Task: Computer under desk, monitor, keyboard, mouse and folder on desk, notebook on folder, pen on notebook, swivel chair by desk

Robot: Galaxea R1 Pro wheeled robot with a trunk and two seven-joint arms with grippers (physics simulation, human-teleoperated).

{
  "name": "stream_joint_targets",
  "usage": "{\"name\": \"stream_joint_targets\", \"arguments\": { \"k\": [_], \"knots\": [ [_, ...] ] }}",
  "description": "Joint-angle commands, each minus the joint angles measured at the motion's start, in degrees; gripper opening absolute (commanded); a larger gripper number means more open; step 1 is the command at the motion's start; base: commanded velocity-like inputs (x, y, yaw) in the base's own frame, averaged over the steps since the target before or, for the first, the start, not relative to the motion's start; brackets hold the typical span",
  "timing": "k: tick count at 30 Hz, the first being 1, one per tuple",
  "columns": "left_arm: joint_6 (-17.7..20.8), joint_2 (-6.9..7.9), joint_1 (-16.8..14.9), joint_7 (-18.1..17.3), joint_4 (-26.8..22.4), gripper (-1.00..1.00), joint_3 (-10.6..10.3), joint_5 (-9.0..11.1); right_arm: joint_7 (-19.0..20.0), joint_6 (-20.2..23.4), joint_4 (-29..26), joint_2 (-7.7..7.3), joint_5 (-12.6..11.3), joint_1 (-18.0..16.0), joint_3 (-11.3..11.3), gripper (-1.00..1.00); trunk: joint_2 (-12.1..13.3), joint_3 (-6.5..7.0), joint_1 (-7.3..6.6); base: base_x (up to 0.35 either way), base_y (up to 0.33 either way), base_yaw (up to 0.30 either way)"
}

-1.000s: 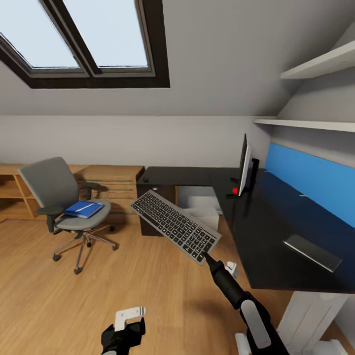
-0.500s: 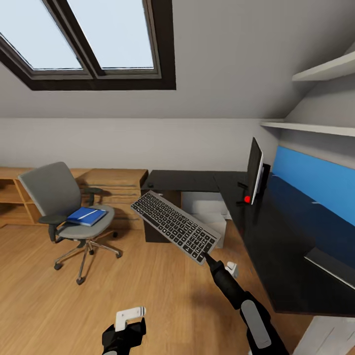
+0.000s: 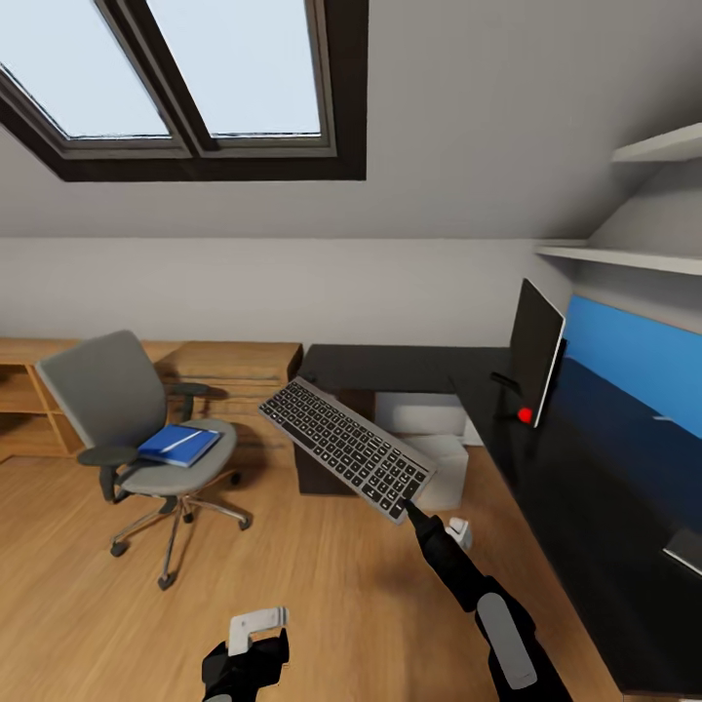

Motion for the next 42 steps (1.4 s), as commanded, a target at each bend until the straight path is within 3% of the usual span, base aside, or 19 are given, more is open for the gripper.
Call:
{"name": "stream_joint_targets", "arguments": {
  "k": [1,15,24,42],
  "knots": [
    [0.10,0.01,-0.01,0.42,-0.08,1.00,-0.08,0.49,0.15,0.58,-0.03,0.04,-0.59,-0.04,-0.22,-1.00,0.38,0.13,-0.19,0.315,0.139,0.000],
    [0.10,0.01,-0.03,0.33,-0.09,1.00,-0.12,0.49,0.08,0.57,-0.03,0.00,-0.51,-0.04,-0.22,-1.00,6.00,2.65,-3.26,0.324,0.031,0.000],
    [0.10,0.01,-0.02,0.33,-0.15,1.00,-0.07,0.50,0.07,0.50,-0.03,0.00,-0.49,-0.04,-0.32,-1.00,6.00,2.65,-3.26,0.326,0.002,0.000],
    [0.02,0.10,-0.01,0.33,-0.43,1.00,-0.02,0.50,-0.23,-0.94,0.15,-0.16,-0.45,-0.04,-0.38,-1.00,6.00,2.65,-3.26,0.320,0.183,0.000]
  ]
}}
